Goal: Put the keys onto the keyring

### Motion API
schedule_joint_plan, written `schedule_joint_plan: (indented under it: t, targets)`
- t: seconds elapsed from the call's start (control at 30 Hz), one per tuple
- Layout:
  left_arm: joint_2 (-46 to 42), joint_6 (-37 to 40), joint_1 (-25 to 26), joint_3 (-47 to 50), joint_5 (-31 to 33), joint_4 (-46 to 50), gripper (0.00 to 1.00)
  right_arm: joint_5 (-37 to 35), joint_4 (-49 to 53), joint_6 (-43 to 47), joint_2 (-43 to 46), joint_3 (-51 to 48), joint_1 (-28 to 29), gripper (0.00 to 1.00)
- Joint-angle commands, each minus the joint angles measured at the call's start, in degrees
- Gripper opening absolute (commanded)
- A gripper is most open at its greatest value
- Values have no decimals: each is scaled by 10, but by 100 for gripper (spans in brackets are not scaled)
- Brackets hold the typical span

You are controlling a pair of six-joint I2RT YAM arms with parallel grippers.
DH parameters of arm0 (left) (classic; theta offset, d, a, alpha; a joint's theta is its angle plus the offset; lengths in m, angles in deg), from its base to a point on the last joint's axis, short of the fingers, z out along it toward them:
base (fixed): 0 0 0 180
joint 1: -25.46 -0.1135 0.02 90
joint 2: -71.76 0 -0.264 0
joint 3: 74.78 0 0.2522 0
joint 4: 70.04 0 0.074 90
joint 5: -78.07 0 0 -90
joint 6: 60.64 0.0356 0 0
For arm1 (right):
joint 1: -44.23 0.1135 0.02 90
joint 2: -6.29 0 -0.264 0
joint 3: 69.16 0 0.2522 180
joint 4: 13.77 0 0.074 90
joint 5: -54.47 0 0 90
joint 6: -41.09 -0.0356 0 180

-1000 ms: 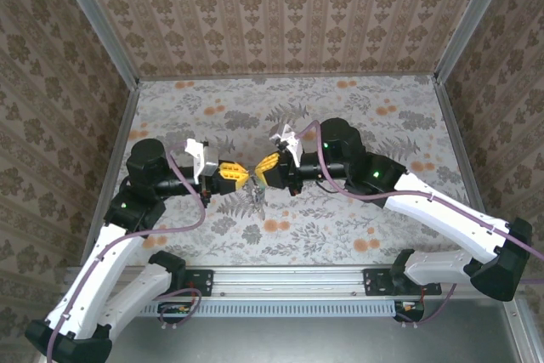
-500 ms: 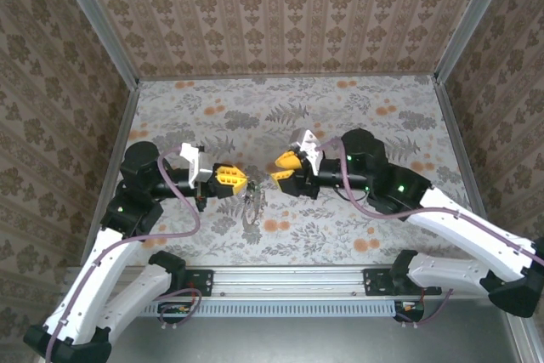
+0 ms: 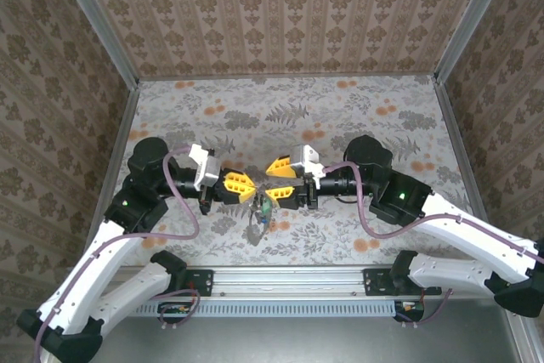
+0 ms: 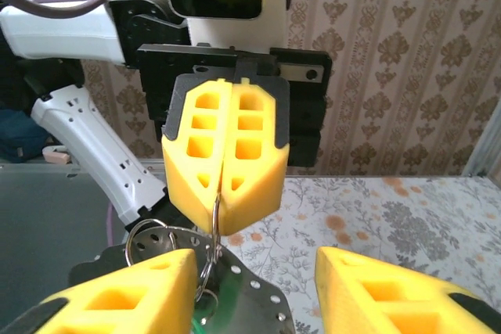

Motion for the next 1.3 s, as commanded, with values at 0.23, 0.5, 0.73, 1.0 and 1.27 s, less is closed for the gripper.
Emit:
schedule_joint_plan:
  t: [0.23,0.5,0.73,1.0,1.27]
  targets:
    - [2,4,10,-24,5,-17,0,55,-13,11,-17,8,3,25]
    - [1,5,13,-20,16,-19,0,71,2,13,-28,20,3,0]
    - [6,75,25,-56,89,107,8,14,42,27,-26,42,4,0]
    - [10,181,53,-118,269,276,34,-94,220,67,-83,148,8,0]
    - [29,208,70,-142,323,298,28,-153,305,86,-123,204,30,0]
